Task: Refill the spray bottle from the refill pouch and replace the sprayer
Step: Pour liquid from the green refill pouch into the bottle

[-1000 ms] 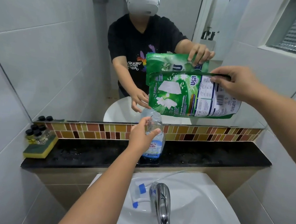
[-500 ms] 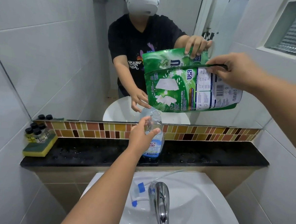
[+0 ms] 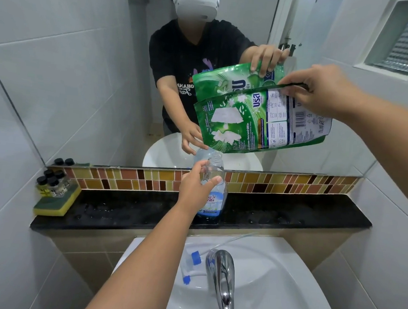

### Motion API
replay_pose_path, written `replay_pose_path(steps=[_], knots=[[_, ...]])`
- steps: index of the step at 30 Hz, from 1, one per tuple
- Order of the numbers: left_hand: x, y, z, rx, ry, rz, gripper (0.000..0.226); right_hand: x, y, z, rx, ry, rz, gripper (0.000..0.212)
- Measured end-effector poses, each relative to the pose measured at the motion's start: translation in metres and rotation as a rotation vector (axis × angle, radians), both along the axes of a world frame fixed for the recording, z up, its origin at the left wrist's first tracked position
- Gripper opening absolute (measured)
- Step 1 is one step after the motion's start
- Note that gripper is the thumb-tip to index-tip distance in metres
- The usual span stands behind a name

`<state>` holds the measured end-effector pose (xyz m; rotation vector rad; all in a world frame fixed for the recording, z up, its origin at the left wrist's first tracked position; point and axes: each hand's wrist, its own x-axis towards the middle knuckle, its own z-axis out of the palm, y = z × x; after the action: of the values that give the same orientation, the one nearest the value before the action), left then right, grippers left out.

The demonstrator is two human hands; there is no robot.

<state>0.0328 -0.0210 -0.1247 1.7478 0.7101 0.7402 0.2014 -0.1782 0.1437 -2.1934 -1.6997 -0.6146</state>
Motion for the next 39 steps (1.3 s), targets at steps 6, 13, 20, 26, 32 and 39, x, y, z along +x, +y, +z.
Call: replay_pose_path(steps=[6,13,20,26,32,39], knots=[[0.0,0.0,-0.001,0.001,-0.009,-0.001,0.051,-0.001,0.002,0.001,-0.016,-0.022,0.01,0.021],[0.001,0.001,-0.004,0.033,-0.011,0.003,0.05,-0.003,0.006,0.003,-0.021,-0.05,0.034,0.02],[0.001,0.001,-0.005,0.047,-0.013,0.008,0.048,-0.007,0.008,0.006,-0.012,-0.07,0.047,0.02],[0.002,0.001,-0.005,0.065,-0.016,0.01,0.048,-0.009,0.009,0.007,0.001,-0.086,0.045,0.021],[0.002,0.0,-0.004,0.071,-0.006,0.01,0.05,-0.011,0.009,0.009,-0.01,-0.103,0.046,0.021],[0.001,0.0,-0.004,0.08,-0.006,0.009,0.049,-0.012,0.01,0.009,-0.025,-0.11,0.039,0.022]])
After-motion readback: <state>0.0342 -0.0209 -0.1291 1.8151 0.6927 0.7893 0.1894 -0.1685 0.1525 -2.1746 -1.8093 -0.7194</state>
